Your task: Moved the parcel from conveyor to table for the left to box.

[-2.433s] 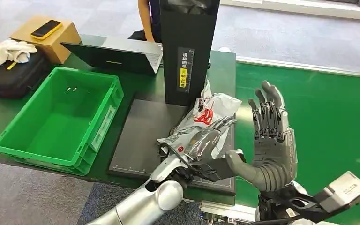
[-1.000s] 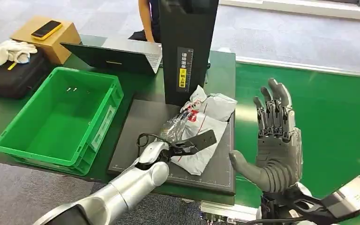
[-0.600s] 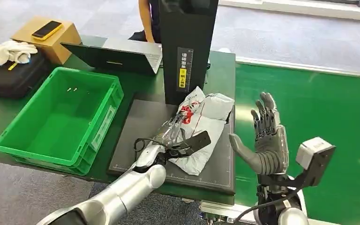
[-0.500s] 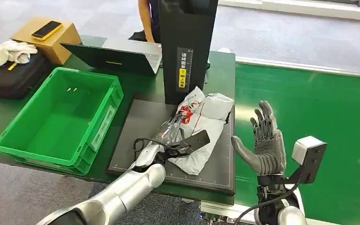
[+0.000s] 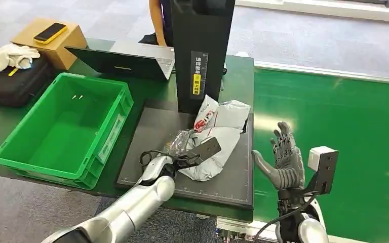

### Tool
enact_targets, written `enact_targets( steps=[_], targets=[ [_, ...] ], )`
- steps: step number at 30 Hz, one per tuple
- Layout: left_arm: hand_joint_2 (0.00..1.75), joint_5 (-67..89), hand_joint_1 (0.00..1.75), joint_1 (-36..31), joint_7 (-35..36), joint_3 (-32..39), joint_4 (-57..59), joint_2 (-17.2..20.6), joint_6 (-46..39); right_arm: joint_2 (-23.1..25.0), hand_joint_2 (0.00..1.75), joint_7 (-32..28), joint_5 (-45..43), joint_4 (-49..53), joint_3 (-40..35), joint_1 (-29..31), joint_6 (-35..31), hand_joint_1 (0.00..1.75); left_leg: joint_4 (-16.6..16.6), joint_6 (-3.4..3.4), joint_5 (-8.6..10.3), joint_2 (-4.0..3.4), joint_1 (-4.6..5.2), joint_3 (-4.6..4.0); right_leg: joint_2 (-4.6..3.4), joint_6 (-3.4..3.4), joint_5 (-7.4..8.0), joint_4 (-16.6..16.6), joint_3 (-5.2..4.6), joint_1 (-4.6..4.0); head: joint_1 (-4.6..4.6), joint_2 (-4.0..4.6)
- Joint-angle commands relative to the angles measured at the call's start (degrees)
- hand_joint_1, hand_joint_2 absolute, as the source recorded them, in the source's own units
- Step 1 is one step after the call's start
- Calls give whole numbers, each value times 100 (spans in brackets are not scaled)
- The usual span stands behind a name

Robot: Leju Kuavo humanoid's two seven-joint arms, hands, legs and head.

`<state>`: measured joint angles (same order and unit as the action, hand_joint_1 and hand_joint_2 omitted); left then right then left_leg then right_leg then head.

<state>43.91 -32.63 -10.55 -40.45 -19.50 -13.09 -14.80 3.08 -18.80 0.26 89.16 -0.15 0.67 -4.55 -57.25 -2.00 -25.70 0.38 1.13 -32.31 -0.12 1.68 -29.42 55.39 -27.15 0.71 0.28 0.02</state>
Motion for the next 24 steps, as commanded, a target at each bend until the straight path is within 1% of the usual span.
enact_targets(
  steps=[1,2,3,4,5,7,10,11,18,20,21,23,24],
  targets=[
    [175,-340,175,88,-626,717,-545,58,-220,203,175,21,-4,-206,292,-65,26,0,13,26,3,-4,-7,3,0,-11,3,-12,2,-5,-2,2],
    [175,-462,175,146,-751,787,-744,83,-283,204,175,23,-9,-192,310,-86,24,0,4,15,-1,-1,-6,1,1,-6,0,-6,2,-5,-2,2],
    [175,-460,175,130,-750,784,-754,81,-270,201,175,24,-11,-194,314,-94,24,0,10,24,0,-4,-8,3,-1,-10,1,-11,2,-6,-2,2],
    [175,-460,175,130,-750,784,-754,81,-270,201,175,24,-11,-194,314,-94,24,0,4,15,0,0,-4,-3,2,-6,0,-5,-3,-3,0,0],
    [175,-461,175,130,-750,785,-761,95,-263,201,175,24,-11,-192,315,-94,24,0,8,24,1,-1,-7,-2,3,-10,0,-8,-2,-5,-2,0],
    [175,-473,175,150,-747,783,-807,114,-240,206,175,24,-11,-186,315,-95,23,0,2,14,0,-2,-6,-10,0,-6,0,-4,-10,-4,-2,0],
    [175,-475,175,172,-741,775,-836,120,-240,208,175,24,-11,-190,315,-92,22,0,7,23,1,-6,-6,-10,-2,-10,2,-7,-11,-4,-2,2],
    [175,-475,175,172,-741,775,-836,120,-240,208,175,24,-11,-190,315,-92,22,0,2,16,0,-4,-6,-16,-2,-7,1,-4,-17,-4,-2,2],
    [175,-475,175,172,-741,775,-836,120,-240,208,175,24,-11,-190,315,-92,22,0,3,19,1,-3,-7,-17,0,-8,1,-5,-17,-4,0,2],
    [175,-727,175,297,-1017,898,-1197,169,-466,207,175,25,-14,-136,330,-133,13,0,5,20,1,-3,-6,-17,0,-8,1,-5,-17,-3,-2,0],
    [175,-927,175,436,-1143,967,-1664,263,-574,210,175,33,-33,-73,351,-183,-9,0,7,25,0,-7,-8,-16,-3,-11,2,-7,-16,-5,-2,0],
    [175,-1208,175,799,-1138,1015,-2812,517,-660,209,175,50,-53,13,384,-281,-42,0,8,25,-1,-7,-6,-17,-4,-11,0,-6,-18,-3,-2,0],
    [175,-1333,175,1072,-1100,1054,-3634,702,-762,221,175,55,-61,46,402,-342,-56,0,3,19,-2,-6,-5,-25,-4,-9,-2,-2,-26,-3,0,2]
  ],
)
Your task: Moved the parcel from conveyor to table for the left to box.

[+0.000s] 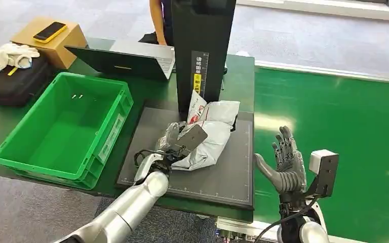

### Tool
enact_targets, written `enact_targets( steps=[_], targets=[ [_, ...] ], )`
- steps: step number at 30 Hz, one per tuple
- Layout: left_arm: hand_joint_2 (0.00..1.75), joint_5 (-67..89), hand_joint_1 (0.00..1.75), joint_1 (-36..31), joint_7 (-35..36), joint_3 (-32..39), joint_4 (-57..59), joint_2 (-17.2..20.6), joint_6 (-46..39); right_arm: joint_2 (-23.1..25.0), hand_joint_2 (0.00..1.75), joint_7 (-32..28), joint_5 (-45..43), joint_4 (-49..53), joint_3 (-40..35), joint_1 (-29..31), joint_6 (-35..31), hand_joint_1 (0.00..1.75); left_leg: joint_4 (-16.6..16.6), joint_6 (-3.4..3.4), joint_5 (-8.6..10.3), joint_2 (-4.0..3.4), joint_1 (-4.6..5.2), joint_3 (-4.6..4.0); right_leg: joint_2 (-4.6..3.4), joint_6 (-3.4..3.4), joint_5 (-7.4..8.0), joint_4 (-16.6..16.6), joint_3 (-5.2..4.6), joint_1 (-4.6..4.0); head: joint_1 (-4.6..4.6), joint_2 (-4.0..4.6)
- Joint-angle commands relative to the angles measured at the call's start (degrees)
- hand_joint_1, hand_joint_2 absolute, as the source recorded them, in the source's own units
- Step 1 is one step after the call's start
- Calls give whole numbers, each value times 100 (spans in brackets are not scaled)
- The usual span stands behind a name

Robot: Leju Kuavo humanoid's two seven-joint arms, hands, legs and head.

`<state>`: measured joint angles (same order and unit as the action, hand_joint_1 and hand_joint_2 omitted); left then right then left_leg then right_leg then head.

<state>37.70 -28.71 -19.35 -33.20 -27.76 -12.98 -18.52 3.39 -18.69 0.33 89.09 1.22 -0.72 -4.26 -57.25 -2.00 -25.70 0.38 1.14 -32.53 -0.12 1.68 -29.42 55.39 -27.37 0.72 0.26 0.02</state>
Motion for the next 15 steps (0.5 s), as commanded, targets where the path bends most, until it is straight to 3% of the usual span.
enact_targets(
  steps=[1,7,15],
  targets=[
    [175,-793,175,884,-203,389,-3387,800,-478,195,175,42,-64,68,271,-244,-84,0,3,23,-2,-8,-7,-2,-5,-11,-2,-1,-5,-6,0,0],
    [175,-781,175,1774,-275,1065,-6093,1209,-1152,348,175,70,-33,401,427,-583,-153,0,1,30,-13,-22,-8,-9,-20,-16,-9,4,-19,-7,-2,2],
    [175,-695,175,2286,-395,2361,-7136,1298,-1759,501,175,106,78,844,707,-912,-51,0,9,36,-16,-27,-11,-5,-24,-29,-17,0,-15,-10,0,2]
  ],
)
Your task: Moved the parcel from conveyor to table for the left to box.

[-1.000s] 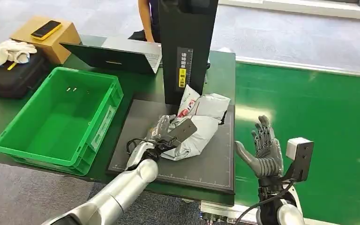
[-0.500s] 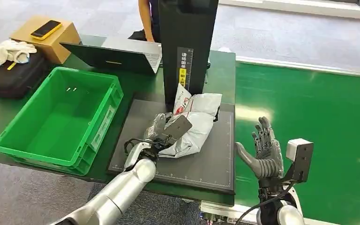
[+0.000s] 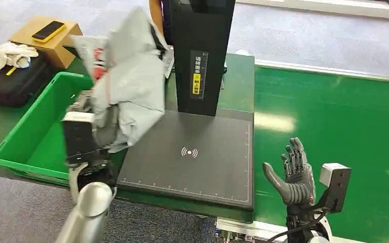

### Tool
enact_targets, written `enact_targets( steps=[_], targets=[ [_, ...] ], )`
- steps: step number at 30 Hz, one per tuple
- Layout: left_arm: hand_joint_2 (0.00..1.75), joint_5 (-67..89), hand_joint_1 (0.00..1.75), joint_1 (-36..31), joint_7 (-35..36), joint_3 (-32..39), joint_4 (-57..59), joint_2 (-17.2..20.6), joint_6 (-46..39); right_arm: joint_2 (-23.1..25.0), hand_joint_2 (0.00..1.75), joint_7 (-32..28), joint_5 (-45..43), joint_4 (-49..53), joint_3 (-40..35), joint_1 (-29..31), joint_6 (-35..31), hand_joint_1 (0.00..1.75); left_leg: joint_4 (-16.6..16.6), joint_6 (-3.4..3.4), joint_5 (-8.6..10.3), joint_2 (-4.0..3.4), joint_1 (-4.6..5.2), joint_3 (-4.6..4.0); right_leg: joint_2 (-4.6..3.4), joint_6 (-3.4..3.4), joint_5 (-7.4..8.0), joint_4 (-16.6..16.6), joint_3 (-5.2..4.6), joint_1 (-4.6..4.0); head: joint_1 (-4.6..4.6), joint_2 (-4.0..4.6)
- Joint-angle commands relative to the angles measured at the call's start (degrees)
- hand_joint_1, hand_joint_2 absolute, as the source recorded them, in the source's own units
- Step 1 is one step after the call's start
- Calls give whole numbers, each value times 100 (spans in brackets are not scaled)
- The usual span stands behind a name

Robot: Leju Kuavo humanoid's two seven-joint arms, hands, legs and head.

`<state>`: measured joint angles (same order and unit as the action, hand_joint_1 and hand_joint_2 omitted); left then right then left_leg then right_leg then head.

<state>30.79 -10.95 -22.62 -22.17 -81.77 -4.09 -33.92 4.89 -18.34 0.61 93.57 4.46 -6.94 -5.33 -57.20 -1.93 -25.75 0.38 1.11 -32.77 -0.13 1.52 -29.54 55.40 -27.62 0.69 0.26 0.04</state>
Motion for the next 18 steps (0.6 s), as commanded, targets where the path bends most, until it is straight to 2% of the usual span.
enact_targets(
  steps=[1,6,12,18],
  targets=[
    [175,-6,175,529,-74,1345,-1762,380,-258,360,175,74,52,417,399,-310,70,0,3,26,-9,-22,-9,15,-18,-12,-3,-2,8,-7,0,0],
    [175,-95,175,592,-79,1994,-1780,296,-430,465,175,88,79,602,525,-461,156,0,4,21,-5,-13,-8,14,-9,-10,-3,-4,12,-5,2,0],
    [175,-86,175,406,100,2631,-1274,168,-243,621,175,146,164,792,664,-572,270,0,11,25,0,-5,-6,21,-1,-13,-2,-9,18,-2,0,-2],
    [175,531,175,-106,562,3008,44,74,-38,689,175,200,237,767,707,-454,365,0,14,20,6,11,-3,26,13,-11,0,-12,24,0,0,-2]
  ],
)
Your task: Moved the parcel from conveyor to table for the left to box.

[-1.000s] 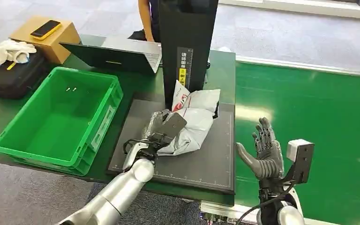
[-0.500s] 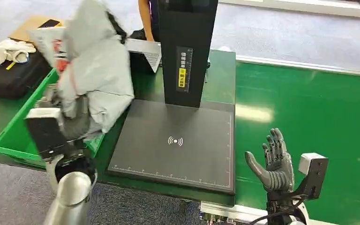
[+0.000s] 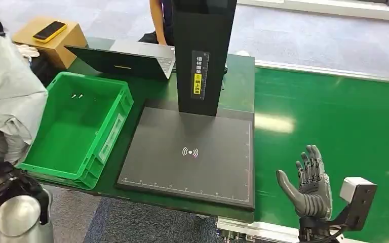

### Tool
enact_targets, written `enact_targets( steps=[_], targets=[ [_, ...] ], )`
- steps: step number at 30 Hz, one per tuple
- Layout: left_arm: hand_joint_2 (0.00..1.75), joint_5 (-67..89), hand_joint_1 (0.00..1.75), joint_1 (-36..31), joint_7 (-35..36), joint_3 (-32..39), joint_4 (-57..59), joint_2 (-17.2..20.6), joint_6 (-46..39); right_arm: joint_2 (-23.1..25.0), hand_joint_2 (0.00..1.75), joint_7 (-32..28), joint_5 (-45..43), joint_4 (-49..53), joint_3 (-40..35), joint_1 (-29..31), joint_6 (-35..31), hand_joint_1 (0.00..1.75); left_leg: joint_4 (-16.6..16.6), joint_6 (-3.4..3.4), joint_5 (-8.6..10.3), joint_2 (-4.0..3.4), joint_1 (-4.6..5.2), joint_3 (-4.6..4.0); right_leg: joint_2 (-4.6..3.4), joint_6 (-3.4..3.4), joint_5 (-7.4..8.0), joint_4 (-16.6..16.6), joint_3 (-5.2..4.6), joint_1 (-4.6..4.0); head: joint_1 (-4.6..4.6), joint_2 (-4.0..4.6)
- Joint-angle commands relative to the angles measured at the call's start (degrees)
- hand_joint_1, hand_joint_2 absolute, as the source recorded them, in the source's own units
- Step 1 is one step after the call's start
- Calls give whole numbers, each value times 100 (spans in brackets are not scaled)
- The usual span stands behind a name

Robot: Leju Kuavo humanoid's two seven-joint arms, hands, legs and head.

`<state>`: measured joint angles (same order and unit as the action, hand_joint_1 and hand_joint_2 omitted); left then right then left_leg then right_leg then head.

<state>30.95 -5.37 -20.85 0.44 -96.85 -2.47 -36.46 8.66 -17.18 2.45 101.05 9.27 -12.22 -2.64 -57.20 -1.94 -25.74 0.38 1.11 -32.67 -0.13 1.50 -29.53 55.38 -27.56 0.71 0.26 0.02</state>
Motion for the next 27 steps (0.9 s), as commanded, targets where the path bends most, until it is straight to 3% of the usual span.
enact_targets(
  steps=[1,8,12,19,27],
  targets=[
    [175,599,175,-876,467,818,2002,-78,284,314,175,104,65,-15,211,120,120,0,18,26,6,10,-5,21,13,-11,0,-13,22,-3,0,2],
    [175,1344,175,-2121,701,1011,4648,224,169,81,175,140,67,-561,-99,560,157,0,20,26,16,6,-6,25,12,-11,10,-15,26,-5,0,2],
    [175,1362,175,-2158,693,999,4731,234,188,68,175,137,65,-572,-106,553,142,0,13,24,12,-1,-8,21,4,-11,8,-10,27,-7,2,2],
    [175,2338,175,-3016,1186,579,6885,330,144,-128,175,97,-68,-890,-367,778,9,0,7,17,12,8,-7,11,12,-9,6,-9,24,-5,0,2],
    [175,2658,175,-3126,1568,405,7614,293,545,-242,175,66,-163,-956,-408,767,-95,0,14,27,10,0,-9,19,5,-12,7,-15,29,-6,2,0]
  ],
)
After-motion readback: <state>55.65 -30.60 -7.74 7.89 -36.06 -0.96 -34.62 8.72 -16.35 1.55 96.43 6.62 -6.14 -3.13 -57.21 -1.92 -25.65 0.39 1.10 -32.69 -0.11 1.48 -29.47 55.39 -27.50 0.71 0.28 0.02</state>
